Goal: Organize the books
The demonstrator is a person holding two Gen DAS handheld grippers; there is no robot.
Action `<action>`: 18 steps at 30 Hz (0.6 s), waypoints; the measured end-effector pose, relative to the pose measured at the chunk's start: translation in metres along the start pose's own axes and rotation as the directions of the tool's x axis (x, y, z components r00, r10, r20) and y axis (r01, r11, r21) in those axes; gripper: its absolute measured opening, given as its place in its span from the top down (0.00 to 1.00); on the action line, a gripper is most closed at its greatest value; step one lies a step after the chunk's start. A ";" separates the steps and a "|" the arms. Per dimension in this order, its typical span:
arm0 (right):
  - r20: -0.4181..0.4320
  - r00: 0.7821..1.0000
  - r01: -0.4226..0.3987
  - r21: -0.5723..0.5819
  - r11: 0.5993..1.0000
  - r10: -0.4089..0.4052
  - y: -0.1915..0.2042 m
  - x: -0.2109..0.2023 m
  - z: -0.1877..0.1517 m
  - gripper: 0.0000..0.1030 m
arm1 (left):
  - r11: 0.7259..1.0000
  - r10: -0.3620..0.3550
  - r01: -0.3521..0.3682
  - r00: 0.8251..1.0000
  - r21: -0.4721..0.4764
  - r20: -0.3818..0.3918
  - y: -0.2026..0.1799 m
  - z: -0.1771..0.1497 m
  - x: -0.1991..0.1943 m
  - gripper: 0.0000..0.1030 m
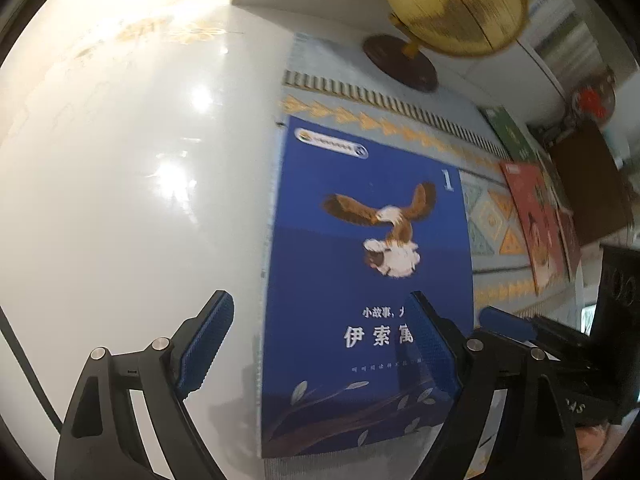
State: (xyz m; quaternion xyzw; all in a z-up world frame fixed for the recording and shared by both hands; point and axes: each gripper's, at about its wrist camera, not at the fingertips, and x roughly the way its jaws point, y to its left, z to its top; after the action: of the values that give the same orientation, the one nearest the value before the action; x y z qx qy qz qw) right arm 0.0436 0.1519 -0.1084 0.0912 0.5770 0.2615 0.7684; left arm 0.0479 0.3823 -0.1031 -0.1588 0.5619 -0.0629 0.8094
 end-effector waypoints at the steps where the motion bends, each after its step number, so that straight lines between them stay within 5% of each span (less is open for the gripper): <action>1: 0.005 1.000 0.017 0.007 1.000 -0.017 -0.008 -0.006 -0.002 0.57 | 1.000 0.001 -0.001 1.000 -0.010 0.009 0.001 0.001 -0.004 0.17; 11: 0.091 0.991 0.094 0.062 0.994 -0.099 -0.092 -0.094 -0.007 0.56 | 0.998 0.060 -0.058 0.992 -0.017 0.111 -0.052 0.042 -0.050 0.17; 18: 0.227 0.960 0.152 0.067 0.986 -0.164 -0.157 -0.203 0.012 0.56 | 0.997 -0.059 0.048 0.981 0.065 0.185 -0.153 0.075 -0.065 0.16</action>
State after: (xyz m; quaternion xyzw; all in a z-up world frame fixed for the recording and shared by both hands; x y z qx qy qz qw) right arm 0.0608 -0.0819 -0.0039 0.0937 0.4950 0.1727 0.8464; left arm 0.1055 0.2708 0.0285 -0.1544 0.4771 -0.0864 0.8608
